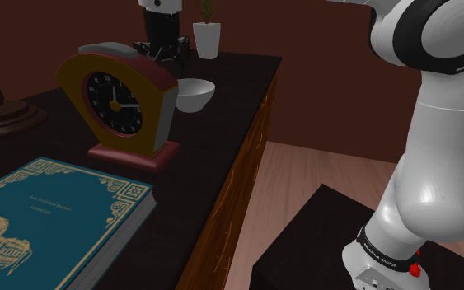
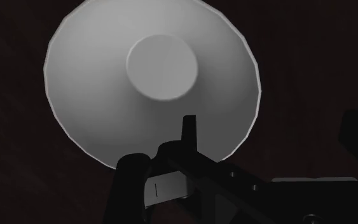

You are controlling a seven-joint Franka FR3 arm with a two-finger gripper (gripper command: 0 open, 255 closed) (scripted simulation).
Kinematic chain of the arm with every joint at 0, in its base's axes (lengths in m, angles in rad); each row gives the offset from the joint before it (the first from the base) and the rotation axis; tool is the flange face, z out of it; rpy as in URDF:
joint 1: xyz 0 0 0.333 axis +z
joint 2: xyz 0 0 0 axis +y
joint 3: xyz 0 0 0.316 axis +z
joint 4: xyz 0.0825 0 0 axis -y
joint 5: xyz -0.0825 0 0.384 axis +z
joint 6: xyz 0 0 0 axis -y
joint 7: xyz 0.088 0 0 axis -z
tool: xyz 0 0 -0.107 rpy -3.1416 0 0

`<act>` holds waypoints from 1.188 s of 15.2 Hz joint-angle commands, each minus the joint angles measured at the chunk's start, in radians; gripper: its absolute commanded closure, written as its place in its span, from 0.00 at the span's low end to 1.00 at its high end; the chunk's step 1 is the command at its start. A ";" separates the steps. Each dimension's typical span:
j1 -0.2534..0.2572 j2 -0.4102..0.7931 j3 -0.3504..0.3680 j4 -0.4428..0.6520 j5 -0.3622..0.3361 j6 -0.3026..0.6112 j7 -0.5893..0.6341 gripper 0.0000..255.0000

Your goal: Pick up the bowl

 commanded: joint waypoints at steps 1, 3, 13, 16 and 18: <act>-0.004 -0.008 -0.001 -0.037 0.003 0.029 0.000 0.00; -0.006 -0.016 -0.002 -0.068 0.005 0.054 0.000 0.00; -0.006 -0.016 -0.002 -0.069 0.005 0.054 0.000 1.00; -0.005 -0.011 -0.001 -0.049 0.004 0.039 0.000 1.00; -0.001 -0.001 0.000 -0.006 0.000 0.007 -0.001 1.00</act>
